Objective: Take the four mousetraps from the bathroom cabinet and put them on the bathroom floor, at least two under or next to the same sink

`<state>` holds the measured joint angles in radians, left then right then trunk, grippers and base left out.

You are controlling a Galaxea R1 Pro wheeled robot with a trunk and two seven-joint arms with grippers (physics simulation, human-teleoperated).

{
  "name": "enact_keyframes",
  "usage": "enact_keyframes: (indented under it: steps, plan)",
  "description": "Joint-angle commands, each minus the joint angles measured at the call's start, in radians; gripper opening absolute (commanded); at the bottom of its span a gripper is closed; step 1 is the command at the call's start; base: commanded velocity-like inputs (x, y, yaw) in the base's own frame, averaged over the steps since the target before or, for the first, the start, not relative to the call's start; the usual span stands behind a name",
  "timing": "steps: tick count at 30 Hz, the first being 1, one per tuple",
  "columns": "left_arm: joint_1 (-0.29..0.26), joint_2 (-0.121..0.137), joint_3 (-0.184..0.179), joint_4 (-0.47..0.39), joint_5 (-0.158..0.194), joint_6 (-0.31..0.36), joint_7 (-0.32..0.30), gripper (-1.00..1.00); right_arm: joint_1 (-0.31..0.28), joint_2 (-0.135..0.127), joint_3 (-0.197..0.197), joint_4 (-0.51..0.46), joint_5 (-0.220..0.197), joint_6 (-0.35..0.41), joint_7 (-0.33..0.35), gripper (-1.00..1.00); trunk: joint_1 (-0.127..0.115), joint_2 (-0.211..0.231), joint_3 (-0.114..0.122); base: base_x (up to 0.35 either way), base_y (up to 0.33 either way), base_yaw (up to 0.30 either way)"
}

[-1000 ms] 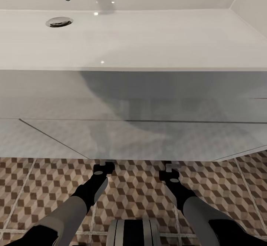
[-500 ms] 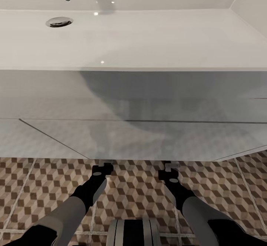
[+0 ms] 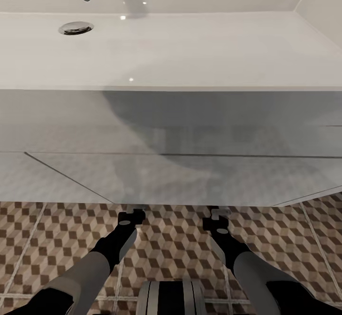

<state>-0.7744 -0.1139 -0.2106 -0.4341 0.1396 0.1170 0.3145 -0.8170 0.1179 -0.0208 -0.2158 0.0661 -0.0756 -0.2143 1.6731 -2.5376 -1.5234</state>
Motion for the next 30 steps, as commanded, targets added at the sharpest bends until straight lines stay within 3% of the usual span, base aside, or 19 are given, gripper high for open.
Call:
enact_keyframes:
  steps: [1, 4, 5, 30]
  plan:
    - [0.0, 0.001, -0.009, -0.002, 0.01, 0.005, 0.01, -1.0, -0.001, 0.0, -0.002, 0.001, 0.006, -0.003, -0.004, -1.0, 0.0, 0.0, -0.001, 0.0, 0.0, 0.0]
    - [0.0, 0.001, -0.009, -0.002, 0.01, 0.005, 0.01, -1.0, -0.001, 0.0, -0.002, 0.001, 0.005, -0.012, -0.004, -1.0, 0.0, 0.0, -0.001, 0.0, 0.0, 0.0]
    - [0.0, 0.001, -0.009, -0.002, 0.01, 0.005, 0.01, -1.0, -0.001, 0.0, -0.002, 0.001, 0.005, -0.015, -0.004, 1.0, 0.0, 0.0, -0.001, 0.0, 0.0, 0.0]
    - [0.0, -0.001, -0.01, -0.001, 0.008, 0.005, 0.011, -1.0, -0.001, -0.003, -0.002, 0.001, 0.004, -0.029, -0.004, 1.0, 0.0, 0.0, -0.001, 0.0, 0.0, 0.0]
